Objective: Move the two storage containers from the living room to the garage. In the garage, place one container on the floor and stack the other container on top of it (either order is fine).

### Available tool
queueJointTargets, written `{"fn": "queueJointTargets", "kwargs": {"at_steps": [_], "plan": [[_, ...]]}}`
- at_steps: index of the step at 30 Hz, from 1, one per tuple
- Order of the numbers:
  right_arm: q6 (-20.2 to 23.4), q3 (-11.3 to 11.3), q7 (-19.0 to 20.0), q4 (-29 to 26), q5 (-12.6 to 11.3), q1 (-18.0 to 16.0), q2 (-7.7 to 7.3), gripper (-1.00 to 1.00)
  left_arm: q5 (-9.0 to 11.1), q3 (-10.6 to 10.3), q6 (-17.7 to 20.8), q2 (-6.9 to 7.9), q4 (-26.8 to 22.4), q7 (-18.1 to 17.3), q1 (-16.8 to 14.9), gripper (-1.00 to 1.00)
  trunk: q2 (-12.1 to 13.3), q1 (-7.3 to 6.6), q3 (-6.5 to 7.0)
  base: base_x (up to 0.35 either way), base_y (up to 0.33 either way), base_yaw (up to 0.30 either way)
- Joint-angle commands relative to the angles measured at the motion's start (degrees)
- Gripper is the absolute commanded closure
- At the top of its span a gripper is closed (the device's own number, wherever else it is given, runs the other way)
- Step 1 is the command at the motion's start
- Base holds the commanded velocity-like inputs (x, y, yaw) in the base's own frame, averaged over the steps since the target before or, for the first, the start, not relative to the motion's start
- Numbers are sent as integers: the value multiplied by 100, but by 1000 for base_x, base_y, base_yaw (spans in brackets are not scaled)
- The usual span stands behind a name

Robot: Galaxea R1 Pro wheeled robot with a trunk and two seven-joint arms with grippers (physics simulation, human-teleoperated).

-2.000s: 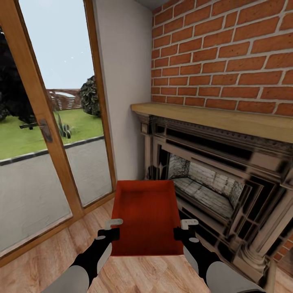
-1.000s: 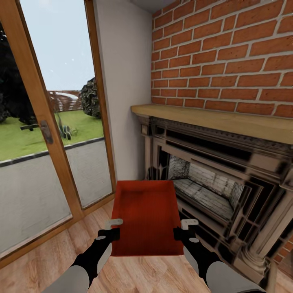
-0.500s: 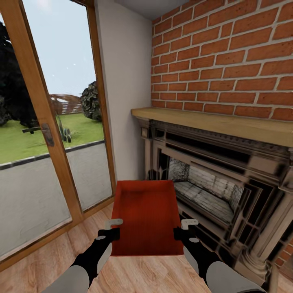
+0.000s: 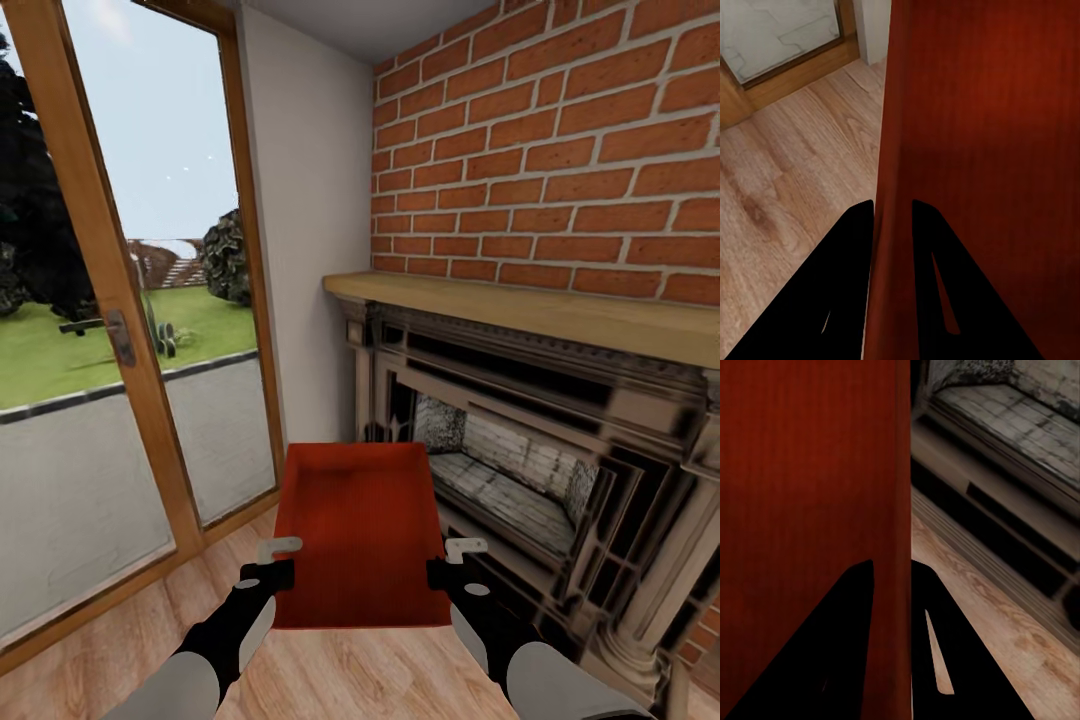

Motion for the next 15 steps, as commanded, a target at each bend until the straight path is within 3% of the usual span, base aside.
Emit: {"fn": "queueJointTargets", "kwargs": {"at_steps": [1,15], "plan": [[-11,-3,-39,11,-55,1,15,100,-110,111,39,-6,-28,69,-1,100,-4,2,7,0,0,0],[-11,-4,-43,9,-55,1,17,100,-110,111,39,-6,-28,69,-1,100,-4,2,30,0,0,0]]}}
